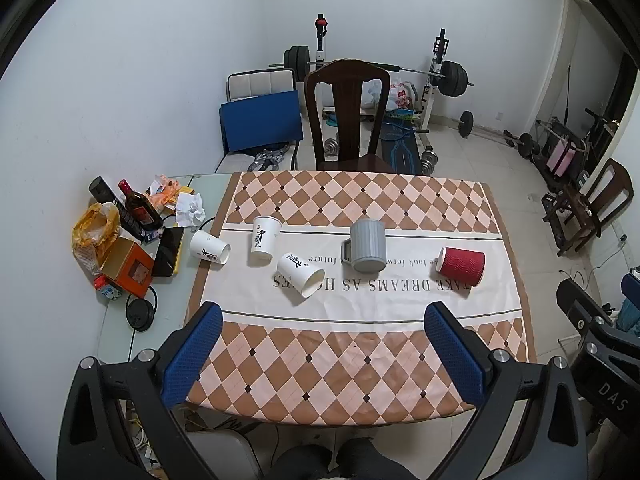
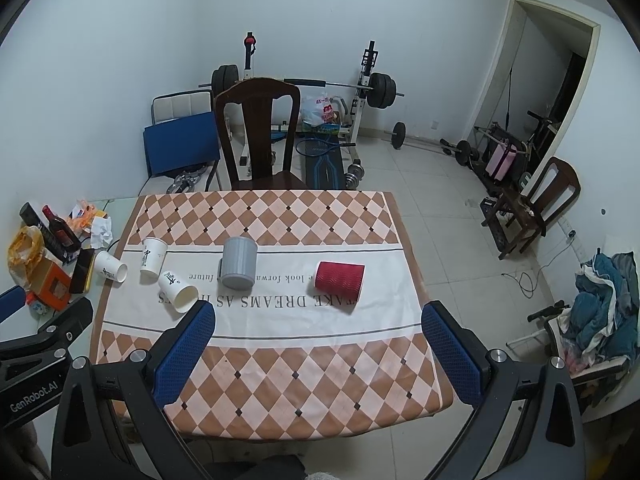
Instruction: Flip cup upside down
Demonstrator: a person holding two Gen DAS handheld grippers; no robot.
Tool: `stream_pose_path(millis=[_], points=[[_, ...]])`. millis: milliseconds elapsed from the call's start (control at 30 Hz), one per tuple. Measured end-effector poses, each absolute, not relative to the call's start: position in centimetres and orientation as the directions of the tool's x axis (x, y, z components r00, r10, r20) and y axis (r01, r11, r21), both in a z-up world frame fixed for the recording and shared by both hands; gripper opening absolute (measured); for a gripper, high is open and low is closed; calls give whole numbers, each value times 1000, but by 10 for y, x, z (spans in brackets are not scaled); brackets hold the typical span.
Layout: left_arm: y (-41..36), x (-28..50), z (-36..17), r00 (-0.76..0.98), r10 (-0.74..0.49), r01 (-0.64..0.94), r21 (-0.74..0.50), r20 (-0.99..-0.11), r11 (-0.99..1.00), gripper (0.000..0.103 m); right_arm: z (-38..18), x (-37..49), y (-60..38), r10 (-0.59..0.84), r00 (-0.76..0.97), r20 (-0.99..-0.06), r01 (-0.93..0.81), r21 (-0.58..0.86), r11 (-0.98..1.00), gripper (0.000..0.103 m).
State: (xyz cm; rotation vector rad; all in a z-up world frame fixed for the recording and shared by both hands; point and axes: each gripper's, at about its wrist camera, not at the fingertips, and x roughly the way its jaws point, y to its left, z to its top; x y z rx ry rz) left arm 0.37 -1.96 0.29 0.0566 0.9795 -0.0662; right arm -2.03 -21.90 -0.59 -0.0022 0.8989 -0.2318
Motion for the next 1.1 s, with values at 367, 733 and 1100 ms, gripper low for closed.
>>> stream_pose_path(millis=[367, 733, 1100], points=[[-19, 3, 3, 558, -37, 87, 14, -829, 996, 103, -6, -20, -218, -203, 600, -774, 201, -100, 974, 103], [-18, 2, 2, 559, -40, 85, 9, -828, 996, 103, -6, -22, -217, -203, 601, -773, 200, -100, 975, 103], [-18, 1, 2, 559, -43, 85, 6, -828, 996, 103, 4, -23, -226, -207, 600, -773, 203, -103, 974, 103]])
